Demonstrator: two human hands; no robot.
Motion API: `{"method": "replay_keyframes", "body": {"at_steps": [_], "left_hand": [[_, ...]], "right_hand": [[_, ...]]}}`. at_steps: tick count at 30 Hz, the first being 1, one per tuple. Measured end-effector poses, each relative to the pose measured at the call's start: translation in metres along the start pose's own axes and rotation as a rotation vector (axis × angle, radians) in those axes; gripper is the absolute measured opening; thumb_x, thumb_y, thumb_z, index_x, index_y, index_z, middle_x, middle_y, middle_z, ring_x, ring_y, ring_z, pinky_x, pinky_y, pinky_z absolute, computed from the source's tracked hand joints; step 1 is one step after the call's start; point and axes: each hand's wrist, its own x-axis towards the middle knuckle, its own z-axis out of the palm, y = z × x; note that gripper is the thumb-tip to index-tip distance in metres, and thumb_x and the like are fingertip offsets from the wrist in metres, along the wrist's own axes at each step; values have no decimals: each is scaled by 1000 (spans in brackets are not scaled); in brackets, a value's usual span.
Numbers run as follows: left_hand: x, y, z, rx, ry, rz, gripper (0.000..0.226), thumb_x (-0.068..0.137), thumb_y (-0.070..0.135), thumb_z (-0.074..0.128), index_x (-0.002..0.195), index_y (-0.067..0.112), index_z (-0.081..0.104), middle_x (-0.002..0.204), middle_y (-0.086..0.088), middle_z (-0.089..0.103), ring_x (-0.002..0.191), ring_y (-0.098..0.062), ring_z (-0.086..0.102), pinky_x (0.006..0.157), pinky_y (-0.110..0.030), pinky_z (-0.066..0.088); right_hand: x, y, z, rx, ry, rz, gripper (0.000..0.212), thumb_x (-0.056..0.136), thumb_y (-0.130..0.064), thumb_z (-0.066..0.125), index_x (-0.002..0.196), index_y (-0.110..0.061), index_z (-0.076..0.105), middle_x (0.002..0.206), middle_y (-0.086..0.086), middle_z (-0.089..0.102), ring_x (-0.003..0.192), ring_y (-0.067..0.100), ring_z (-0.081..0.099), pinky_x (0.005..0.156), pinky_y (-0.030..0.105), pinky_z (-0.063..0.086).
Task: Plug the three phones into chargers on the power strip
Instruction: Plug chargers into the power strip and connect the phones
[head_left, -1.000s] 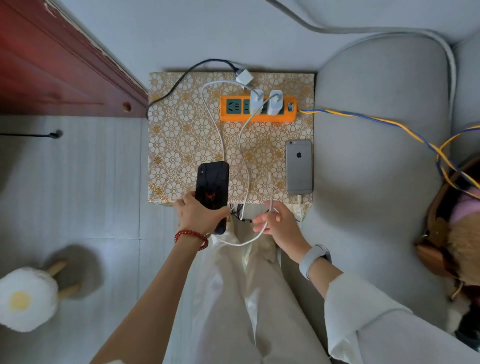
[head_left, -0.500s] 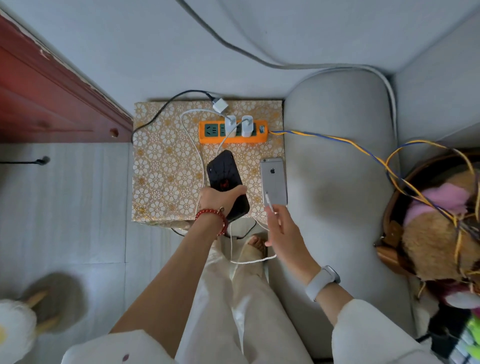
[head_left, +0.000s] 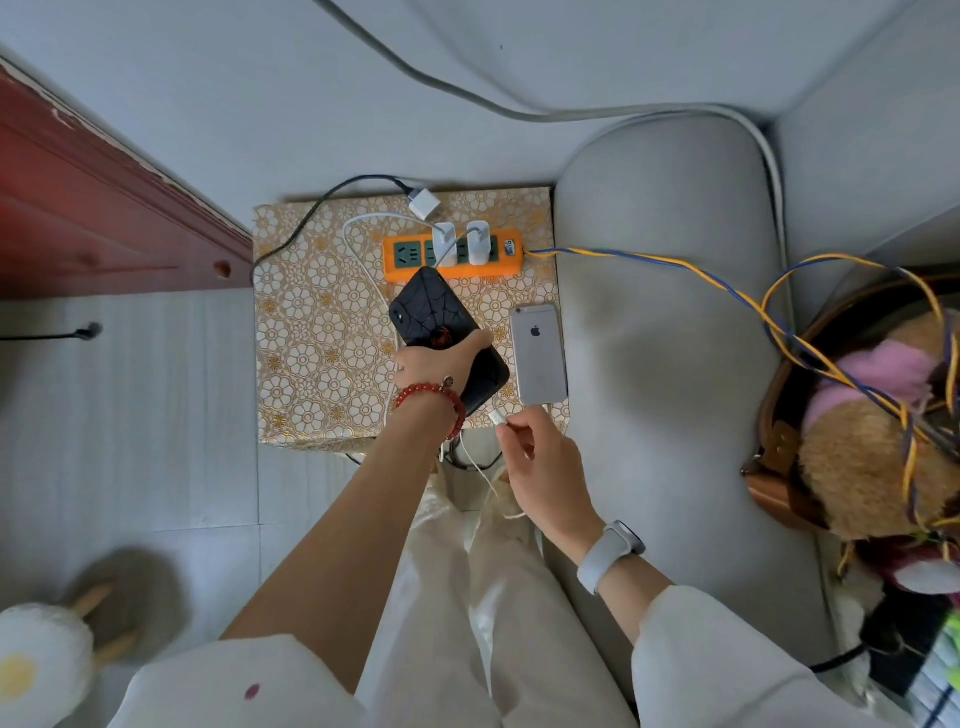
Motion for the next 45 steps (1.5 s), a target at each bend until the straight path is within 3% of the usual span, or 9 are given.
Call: {"method": "replay_keyframes", "body": {"at_steps": [10,14,19,24,29,31,35,41,45], "left_hand": [[4,-7,7,-18,41,2,97,58,38,79,131,3,25,131,-18,42,115,-35,49,92,-50,49],[4,-8,8,21,61,32,95,62,36,77,132,1,23,133,-18,40,117,-35,47,94,-48,48],[2,-14,13,134,80,102,92,67,32,74,133,-1,19,137,-17,31,123,-32,39,89,-34,40],[3,-22,20,139,51,80,88,71,31,72,133,0,18,138,-16,27,124,-29,36,80,-29,30],[5,-25,30,161,46,90,89,68,29,75,132,0,19,136,-16,29,123,-30,37,90,-34,38],[11,-26,33,203,23,91,91,67,30,75,132,0,19,137,-16,29,124,-31,36,93,-35,39],[25,-41,35,360,-20,127,93,68,31,74,135,0,17,137,-16,28,124,-32,36,96,-38,39],[54,-61,54,600,26,267,97,63,32,74,135,2,17,131,-20,29,121,-38,35,99,-47,39],[77,-64,74,693,146,336,90,63,35,70,130,1,22,126,-21,33,117,-38,35,96,-46,39]], "right_hand": [[9,-1,2,-15,46,26,14,88,-22,53,90,-8,57,69,-5,56,66,17,54,66,32,45],[11,-5,1,0,40,50,16,89,-21,52,90,-6,59,75,6,65,69,21,57,67,29,44],[10,0,5,-14,17,71,19,89,-23,52,90,-6,60,81,10,69,76,27,62,72,36,48],[9,11,7,8,21,99,14,89,-24,52,85,-11,58,67,2,63,71,26,62,70,35,49],[9,16,7,18,9,133,12,89,-24,52,82,-14,56,59,-5,58,69,24,64,73,41,52],[14,17,2,-62,-101,127,16,89,-29,50,90,-14,58,62,-7,63,75,19,66,76,38,52],[27,34,-20,-255,-316,142,31,88,-38,48,110,-20,58,108,-5,69,102,14,62,87,33,50],[48,64,-31,-586,-134,-61,27,89,-15,40,107,-10,60,108,9,66,106,30,58,86,35,48],[82,74,-22,-910,-79,-317,31,70,-18,65,99,-7,65,103,12,70,110,32,61,100,48,42]]}}
